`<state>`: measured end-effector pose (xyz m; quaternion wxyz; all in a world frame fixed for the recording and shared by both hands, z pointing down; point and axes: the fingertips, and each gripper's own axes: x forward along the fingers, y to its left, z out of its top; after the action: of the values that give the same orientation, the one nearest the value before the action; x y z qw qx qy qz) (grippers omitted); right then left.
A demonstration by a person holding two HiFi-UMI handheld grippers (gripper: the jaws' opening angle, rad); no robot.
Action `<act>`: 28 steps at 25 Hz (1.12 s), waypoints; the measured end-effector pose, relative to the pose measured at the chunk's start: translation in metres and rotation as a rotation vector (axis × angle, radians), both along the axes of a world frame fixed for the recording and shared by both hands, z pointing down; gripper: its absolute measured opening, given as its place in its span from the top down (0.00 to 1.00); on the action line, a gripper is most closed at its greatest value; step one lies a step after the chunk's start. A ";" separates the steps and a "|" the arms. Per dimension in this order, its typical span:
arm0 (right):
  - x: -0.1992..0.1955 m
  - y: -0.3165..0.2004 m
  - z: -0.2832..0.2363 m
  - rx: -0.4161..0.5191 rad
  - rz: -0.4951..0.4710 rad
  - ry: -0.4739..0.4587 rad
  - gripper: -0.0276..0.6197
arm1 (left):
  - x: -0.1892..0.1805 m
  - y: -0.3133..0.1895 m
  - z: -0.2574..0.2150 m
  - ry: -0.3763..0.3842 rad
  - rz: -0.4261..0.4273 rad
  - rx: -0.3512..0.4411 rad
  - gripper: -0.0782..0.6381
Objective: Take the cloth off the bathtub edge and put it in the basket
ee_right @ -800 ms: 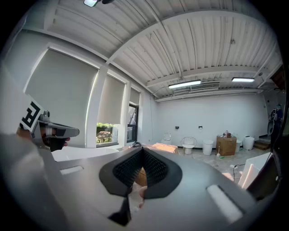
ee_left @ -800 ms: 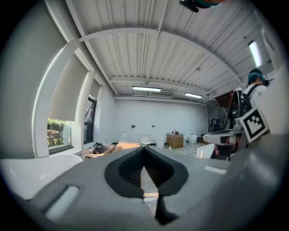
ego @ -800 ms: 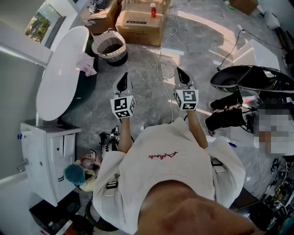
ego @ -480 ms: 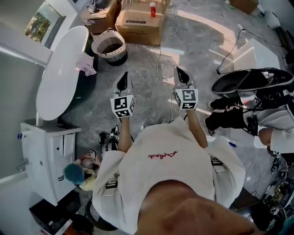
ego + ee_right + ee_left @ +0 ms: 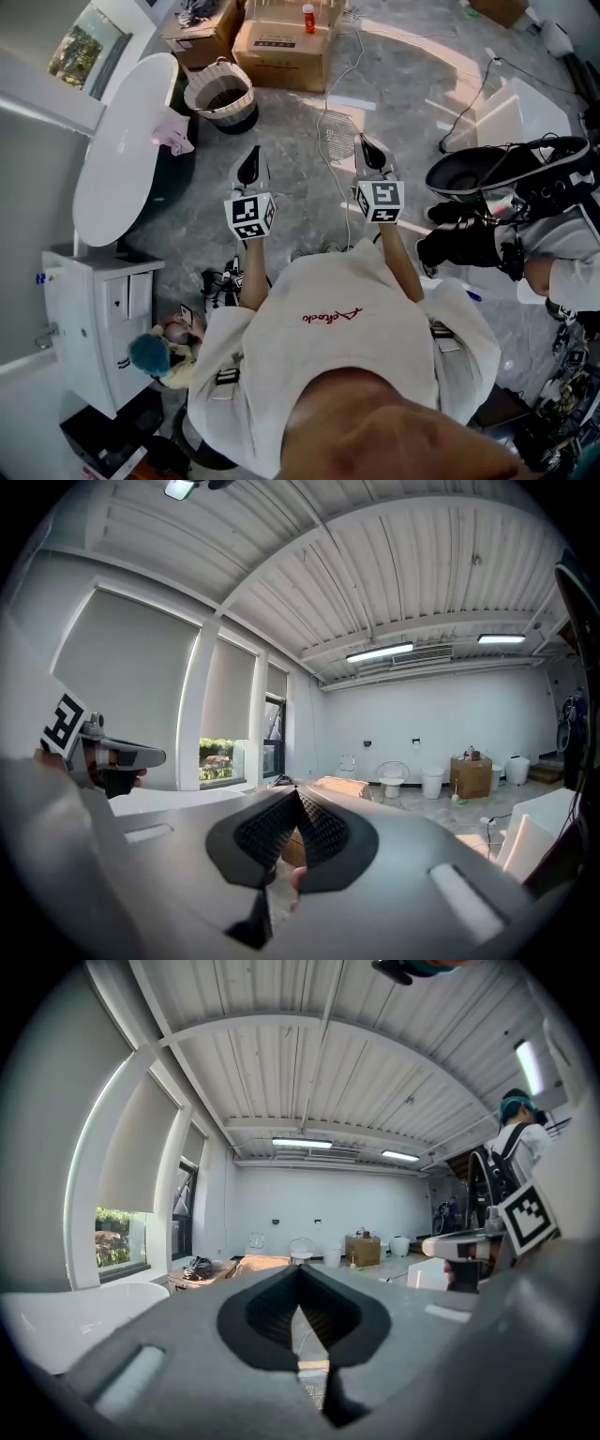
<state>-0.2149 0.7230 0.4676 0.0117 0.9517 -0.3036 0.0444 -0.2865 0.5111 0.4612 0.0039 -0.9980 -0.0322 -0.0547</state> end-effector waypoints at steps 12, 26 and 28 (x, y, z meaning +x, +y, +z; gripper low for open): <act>0.023 0.027 0.007 0.005 -0.030 -0.007 0.95 | 0.022 0.036 0.004 -0.010 -0.011 0.009 0.89; 0.036 0.033 0.016 0.004 -0.043 -0.014 0.95 | 0.041 0.051 0.012 -0.031 0.004 0.018 0.89; 0.041 0.034 0.017 0.002 -0.038 -0.014 0.95 | 0.046 0.052 0.014 -0.036 0.012 0.019 0.89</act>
<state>-0.1743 0.7571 0.4844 0.0095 0.9454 -0.3217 0.0507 -0.2404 0.5636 0.4754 0.0132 -0.9965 -0.0379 -0.0727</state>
